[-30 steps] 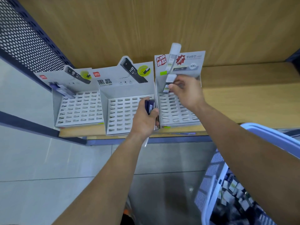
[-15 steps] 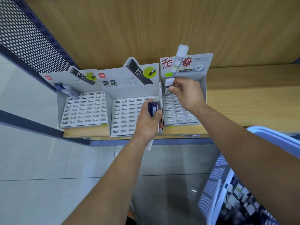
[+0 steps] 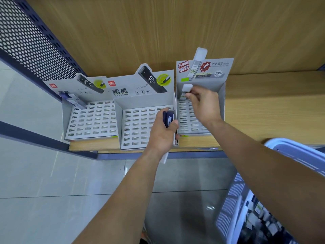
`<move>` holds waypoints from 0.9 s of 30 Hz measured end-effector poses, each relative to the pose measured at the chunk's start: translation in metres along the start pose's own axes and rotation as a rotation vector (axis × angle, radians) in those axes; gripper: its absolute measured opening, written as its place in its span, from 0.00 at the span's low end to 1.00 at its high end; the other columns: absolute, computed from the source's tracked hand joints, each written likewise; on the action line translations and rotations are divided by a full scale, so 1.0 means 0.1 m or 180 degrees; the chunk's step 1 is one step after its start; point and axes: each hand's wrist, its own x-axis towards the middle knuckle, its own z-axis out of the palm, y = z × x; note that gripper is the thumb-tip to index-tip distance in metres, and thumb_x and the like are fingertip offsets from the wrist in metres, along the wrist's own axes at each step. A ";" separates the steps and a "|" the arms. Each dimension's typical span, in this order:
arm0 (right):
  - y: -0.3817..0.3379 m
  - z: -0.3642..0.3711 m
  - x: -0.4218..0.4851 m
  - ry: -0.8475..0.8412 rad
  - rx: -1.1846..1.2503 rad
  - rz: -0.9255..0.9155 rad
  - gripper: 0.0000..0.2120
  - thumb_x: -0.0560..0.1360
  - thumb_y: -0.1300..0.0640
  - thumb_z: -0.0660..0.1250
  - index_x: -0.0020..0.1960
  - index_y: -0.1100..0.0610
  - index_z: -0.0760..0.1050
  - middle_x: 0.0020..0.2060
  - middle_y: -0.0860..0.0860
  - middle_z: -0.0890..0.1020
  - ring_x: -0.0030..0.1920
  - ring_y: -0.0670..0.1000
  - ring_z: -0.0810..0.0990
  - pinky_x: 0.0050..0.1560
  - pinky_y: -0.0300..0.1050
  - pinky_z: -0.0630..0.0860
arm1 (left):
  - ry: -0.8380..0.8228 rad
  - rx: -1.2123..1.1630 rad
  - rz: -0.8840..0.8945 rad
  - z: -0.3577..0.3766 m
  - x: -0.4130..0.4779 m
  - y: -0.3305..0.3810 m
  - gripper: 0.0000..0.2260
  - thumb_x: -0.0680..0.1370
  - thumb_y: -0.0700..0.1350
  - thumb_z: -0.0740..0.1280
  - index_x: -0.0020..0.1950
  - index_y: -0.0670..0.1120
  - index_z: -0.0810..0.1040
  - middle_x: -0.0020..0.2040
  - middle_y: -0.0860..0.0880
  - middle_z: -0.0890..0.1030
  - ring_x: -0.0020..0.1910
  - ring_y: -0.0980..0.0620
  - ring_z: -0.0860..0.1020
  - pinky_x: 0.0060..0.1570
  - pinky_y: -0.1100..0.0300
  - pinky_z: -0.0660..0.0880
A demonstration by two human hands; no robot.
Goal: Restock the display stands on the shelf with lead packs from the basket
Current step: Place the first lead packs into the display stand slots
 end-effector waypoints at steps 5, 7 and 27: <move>0.05 0.05 0.02 -0.0083 -0.0138 0.0002 0.06 0.80 0.59 0.66 0.53 0.58 0.82 0.43 0.52 0.86 0.44 0.49 0.83 0.44 0.42 0.77 | -0.0020 -0.0074 -0.0041 -0.01 0.01 -0.01 0.14 0.84 0.38 0.63 0.65 0.54 0.68 0.52 0.46 0.77 0.36 0.52 0.77 0.30 0.66 0.75; 0.03 0.05 0.08 -0.0272 -0.0375 0.0024 0.05 0.80 0.60 0.66 0.50 0.60 0.80 0.42 0.53 0.85 0.41 0.49 0.80 0.40 0.37 0.69 | -0.0013 -0.0065 -0.0059 -0.03 0.01 -0.01 0.14 0.84 0.39 0.63 0.64 0.55 0.68 0.51 0.47 0.77 0.37 0.51 0.77 0.31 0.65 0.76; -0.12 -0.11 0.00 -0.0109 -0.0393 0.0515 0.08 0.77 0.53 0.71 0.46 0.57 0.83 0.39 0.50 0.85 0.42 0.49 0.83 0.49 0.44 0.80 | -0.0262 -0.0477 -0.0161 -0.12 -0.25 0.23 0.03 0.85 0.41 0.62 0.57 0.44 0.74 0.42 0.48 0.82 0.31 0.50 0.77 0.29 0.60 0.75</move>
